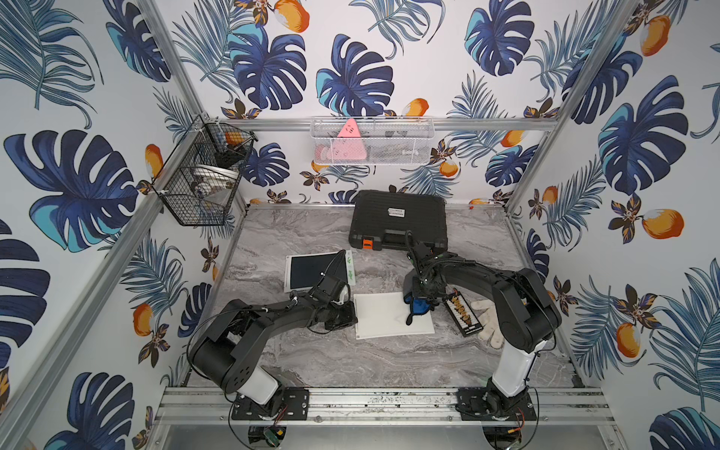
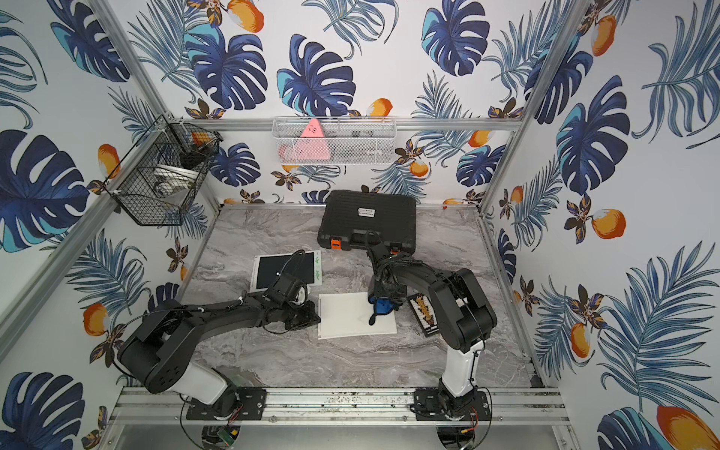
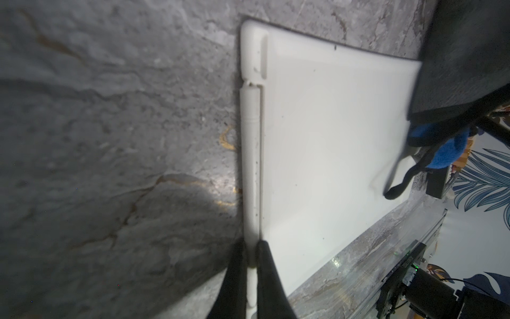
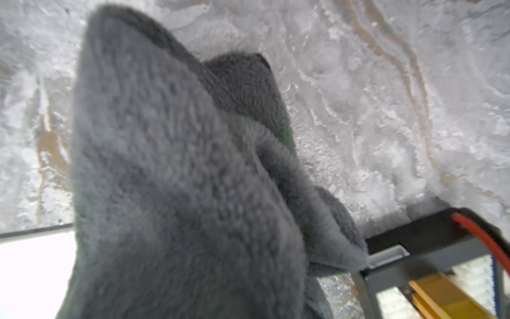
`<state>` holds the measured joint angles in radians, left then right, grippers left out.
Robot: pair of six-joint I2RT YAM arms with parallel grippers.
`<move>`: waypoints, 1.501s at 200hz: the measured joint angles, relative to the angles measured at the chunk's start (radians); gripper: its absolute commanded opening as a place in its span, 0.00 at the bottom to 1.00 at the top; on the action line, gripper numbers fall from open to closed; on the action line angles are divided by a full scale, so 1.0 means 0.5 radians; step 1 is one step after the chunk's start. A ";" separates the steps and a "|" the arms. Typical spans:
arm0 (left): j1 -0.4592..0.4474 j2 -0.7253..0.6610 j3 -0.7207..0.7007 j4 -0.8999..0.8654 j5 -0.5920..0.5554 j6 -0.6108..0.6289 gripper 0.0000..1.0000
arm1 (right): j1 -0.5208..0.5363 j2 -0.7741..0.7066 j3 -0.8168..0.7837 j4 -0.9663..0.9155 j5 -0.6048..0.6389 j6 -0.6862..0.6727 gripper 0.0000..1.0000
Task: Wipe the drawing tablet
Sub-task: Wipe the dirt from the drawing tablet.
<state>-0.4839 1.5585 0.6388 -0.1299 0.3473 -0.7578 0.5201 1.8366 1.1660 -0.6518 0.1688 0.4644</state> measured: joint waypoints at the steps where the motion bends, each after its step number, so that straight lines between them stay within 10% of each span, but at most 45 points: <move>1: 0.000 0.000 0.000 0.000 0.001 0.000 0.07 | 0.000 -0.004 -0.003 0.002 0.001 0.000 0.00; 114: 0.076 -0.208 -0.022 -0.333 -0.330 -0.024 0.06 | 0.021 -0.710 -0.333 -0.136 0.047 -0.018 0.00; 247: 0.092 -0.169 -0.050 -0.235 -0.260 0.040 0.05 | 0.895 0.137 0.180 0.056 -0.082 0.005 0.00; 300: 0.092 -0.163 -0.049 -0.203 -0.262 0.040 0.05 | 0.662 0.044 -0.005 0.235 -0.244 0.118 0.00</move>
<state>-0.4381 1.4773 0.6144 -0.2314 0.2165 -0.7376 0.8513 1.8587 1.1637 -0.5343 0.0467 0.5236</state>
